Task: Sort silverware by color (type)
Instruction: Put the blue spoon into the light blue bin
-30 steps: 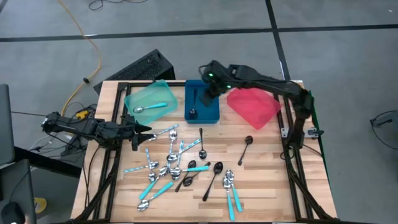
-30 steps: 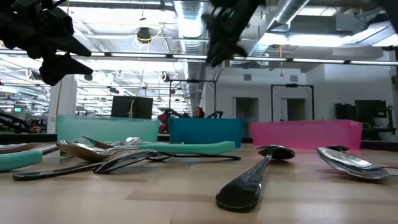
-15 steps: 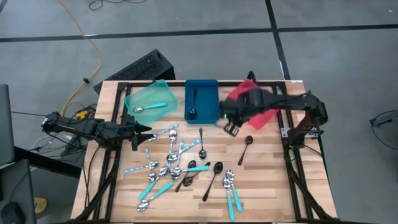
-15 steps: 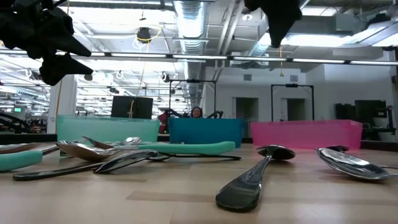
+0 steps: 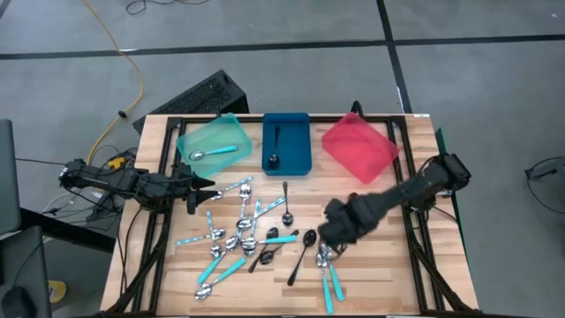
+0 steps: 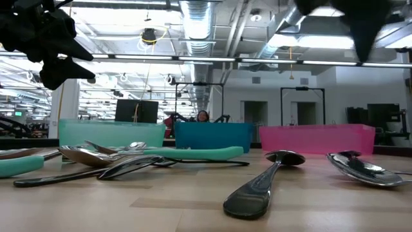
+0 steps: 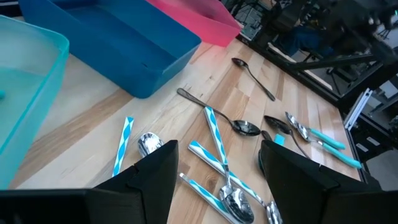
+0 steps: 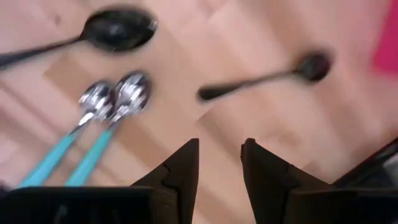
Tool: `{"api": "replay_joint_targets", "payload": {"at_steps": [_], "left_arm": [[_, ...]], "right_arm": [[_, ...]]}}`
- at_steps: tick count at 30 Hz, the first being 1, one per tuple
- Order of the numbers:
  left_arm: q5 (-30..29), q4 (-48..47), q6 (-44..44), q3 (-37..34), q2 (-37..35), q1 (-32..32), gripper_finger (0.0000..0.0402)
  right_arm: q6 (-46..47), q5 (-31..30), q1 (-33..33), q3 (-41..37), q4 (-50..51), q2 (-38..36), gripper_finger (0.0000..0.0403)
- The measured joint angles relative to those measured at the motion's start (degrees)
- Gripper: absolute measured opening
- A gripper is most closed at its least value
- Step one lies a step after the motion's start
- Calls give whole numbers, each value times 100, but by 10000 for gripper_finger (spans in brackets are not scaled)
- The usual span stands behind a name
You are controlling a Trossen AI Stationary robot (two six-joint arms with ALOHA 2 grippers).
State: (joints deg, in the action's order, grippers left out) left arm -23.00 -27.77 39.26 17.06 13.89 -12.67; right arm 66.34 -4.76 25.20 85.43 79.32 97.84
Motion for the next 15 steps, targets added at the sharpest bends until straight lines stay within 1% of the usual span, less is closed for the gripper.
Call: {"api": "replay_joint_targets", "payload": {"at_steps": [4, 8, 12, 15], "left_arm": [[-17, 0, 0, 0, 0, 0, 216], [-26, 0, 0, 0, 0, 0, 216], [-28, 0, 0, 0, -2, 0, 216], [-31, 0, 0, 0, -2, 0, 216]], "right_arm": [[741, 114, 497, -277, -719, 4, 172], [1197, 74, 866, -354, -1160, 4, 200], [1668, -367, 1044, -349, -1369, 2, 220], [2044, -673, 1150, -349, -1356, 2, 225]]}}
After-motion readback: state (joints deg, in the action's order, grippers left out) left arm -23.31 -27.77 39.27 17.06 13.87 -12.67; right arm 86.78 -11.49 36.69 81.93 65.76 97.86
